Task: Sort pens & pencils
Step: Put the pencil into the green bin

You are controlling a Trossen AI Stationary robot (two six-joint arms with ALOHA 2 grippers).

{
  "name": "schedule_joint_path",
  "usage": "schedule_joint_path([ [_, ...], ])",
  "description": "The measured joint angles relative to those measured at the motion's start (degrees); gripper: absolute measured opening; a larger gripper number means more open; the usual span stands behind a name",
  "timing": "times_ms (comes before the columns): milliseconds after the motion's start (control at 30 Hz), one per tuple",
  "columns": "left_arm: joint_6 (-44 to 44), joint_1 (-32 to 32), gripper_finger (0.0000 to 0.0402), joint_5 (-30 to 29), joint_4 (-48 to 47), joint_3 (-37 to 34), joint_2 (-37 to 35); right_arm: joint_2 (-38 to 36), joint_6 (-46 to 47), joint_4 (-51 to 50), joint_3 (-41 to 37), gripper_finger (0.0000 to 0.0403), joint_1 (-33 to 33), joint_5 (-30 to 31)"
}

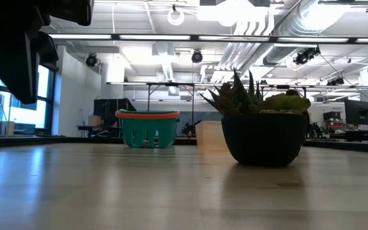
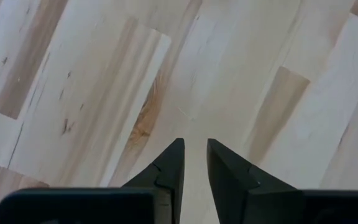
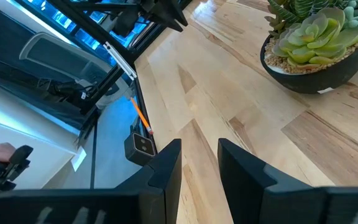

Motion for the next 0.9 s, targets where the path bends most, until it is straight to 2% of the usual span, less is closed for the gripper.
schedule_joint_path([
  [367,0.92,-1.89,0.0056,3.92,5.41,-0.02,0.01,0.00,0.46,0.95,0.00,0.0096,0.00,-1.72],
  [700,2.38,-9.76,0.0056,5.82,8.18,-0.02,0.01,0.00,1.00,2.14,0.00,0.0096,-1.78,-0.48],
  [900,2.39,-15.15,0.0056,4.36,12.33,-0.02,0.01,0.00,3.23,2.17,0.00,0.0096,-3.84,-1.01],
])
